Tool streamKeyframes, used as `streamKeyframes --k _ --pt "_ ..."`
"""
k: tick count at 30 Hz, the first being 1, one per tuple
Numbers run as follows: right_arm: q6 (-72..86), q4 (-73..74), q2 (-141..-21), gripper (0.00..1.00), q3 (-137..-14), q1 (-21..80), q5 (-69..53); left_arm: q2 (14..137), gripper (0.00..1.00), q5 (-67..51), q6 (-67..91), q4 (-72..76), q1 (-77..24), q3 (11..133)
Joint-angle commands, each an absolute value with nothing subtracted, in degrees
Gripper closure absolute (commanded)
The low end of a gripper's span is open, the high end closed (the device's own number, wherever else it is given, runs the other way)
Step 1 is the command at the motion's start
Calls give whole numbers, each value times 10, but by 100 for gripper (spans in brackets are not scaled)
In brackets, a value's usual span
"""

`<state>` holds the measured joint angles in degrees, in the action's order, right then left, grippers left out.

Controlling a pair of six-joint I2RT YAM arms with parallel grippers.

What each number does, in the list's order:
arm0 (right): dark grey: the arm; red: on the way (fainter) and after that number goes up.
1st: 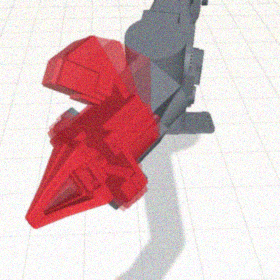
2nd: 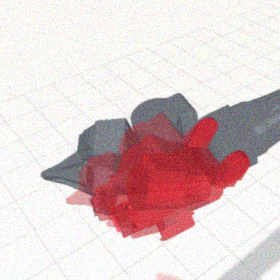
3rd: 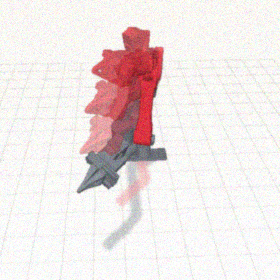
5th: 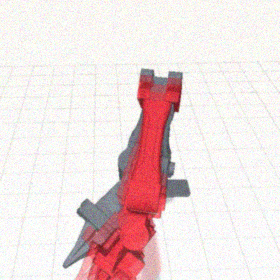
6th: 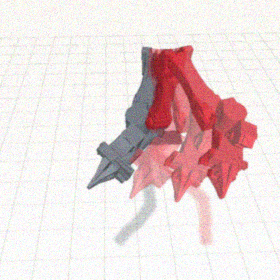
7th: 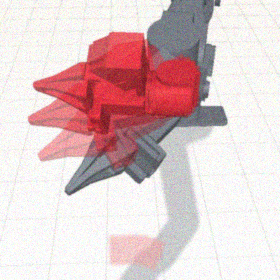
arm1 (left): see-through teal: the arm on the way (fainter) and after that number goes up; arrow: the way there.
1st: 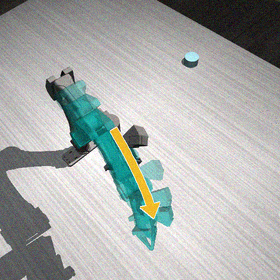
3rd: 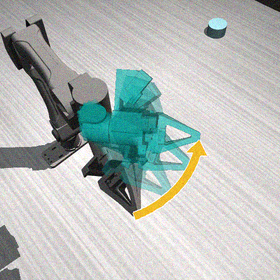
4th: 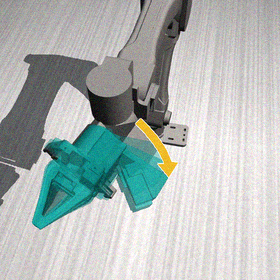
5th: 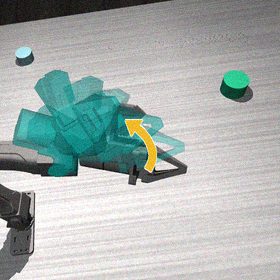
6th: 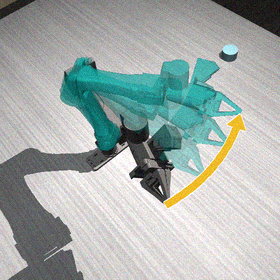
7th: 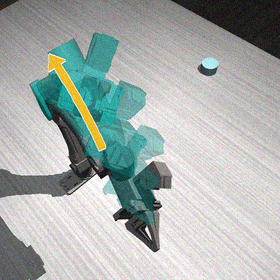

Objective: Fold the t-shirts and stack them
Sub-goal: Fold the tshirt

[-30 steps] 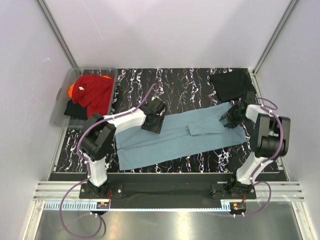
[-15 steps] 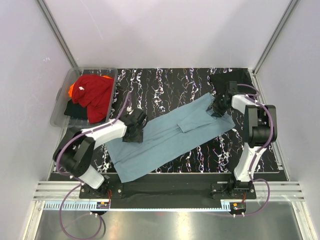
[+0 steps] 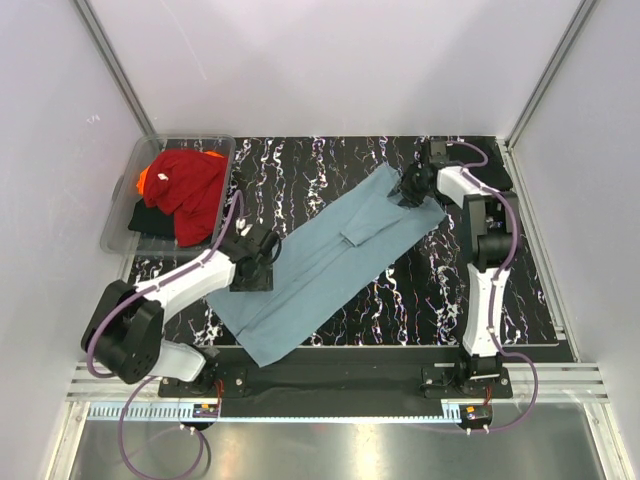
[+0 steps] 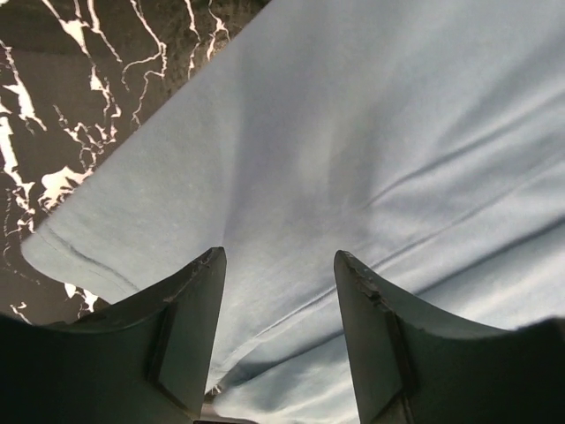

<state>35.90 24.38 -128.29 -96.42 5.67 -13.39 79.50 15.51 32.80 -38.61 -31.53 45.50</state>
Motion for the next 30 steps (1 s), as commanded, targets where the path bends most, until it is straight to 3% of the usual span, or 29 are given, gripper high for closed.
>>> streamKeyframes --k 1,8,12,17,22,30 --pt "365 273 -1338 50 -1019 79 -137 746 42 159 314 -391 -317 466" --pt "367 274 -1457 49 -1190 84 -203 685 41 96 288 -368 -351 489" --pt "351 294 -1506 49 -1309 84 -214 703 41 9 261 -323 -362 486" --pt "338 312 -1525 49 -1370 84 -227 772 41 -68 258 -240 -375 481" --pt "331 319 -1452 48 -1347 84 -196 852 43 -73 227 -241 -396 533" --pt "343 352 -1326 47 -1221 72 -113 854 43 -48 226 -240 -408 528"
